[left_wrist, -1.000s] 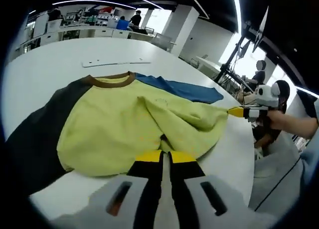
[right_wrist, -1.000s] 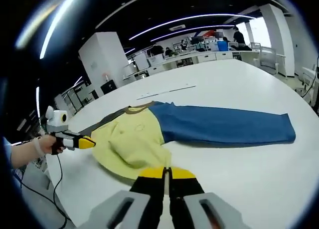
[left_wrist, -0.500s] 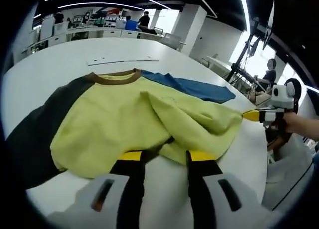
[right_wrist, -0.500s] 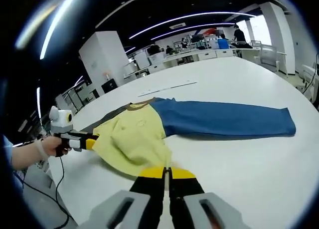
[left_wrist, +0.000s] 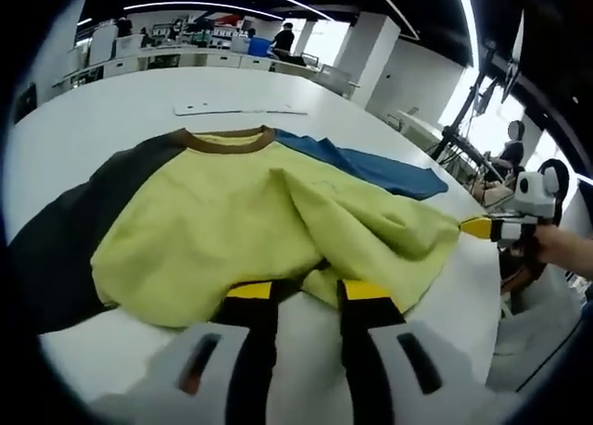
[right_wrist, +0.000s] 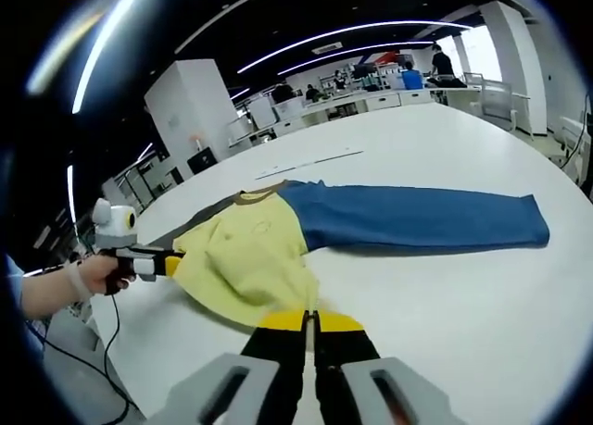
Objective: Fold the garment on the visible template until the final outline fits inside the template.
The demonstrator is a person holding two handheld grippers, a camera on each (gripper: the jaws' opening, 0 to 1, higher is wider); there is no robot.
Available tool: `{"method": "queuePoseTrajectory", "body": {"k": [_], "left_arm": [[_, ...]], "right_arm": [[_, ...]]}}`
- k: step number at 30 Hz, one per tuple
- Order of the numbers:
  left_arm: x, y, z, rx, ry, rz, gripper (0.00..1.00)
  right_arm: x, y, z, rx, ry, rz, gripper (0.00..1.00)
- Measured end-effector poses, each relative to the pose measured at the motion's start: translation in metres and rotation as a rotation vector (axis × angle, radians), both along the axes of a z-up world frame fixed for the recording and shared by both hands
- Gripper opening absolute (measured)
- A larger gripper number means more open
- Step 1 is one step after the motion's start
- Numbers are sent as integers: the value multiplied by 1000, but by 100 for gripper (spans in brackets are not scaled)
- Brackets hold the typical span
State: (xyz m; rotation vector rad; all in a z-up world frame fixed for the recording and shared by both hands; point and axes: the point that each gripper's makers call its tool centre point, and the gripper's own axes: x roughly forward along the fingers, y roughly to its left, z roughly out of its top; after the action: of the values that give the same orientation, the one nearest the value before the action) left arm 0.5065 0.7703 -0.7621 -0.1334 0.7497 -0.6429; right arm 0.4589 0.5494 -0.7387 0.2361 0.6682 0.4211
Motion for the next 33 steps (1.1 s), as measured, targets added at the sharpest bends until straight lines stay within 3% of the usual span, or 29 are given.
{"method": "queuePoseTrajectory", "body": {"k": [10,18,24,33], "left_arm": [[-4,-12,-7,-35,53,-5,0],[-7,-1,6,-82,77,33,0],[-17,25,25,-106,62,66,0],[-37,69,29,-99,74,133,0]], "right_arm": [[-2,1,-1,1,4,-1,0],[-1,0,1,-1,-1,0,0],[-3,0,4,-4,-4,5,0],[-11,0,4,-11,2,19,0]]}}
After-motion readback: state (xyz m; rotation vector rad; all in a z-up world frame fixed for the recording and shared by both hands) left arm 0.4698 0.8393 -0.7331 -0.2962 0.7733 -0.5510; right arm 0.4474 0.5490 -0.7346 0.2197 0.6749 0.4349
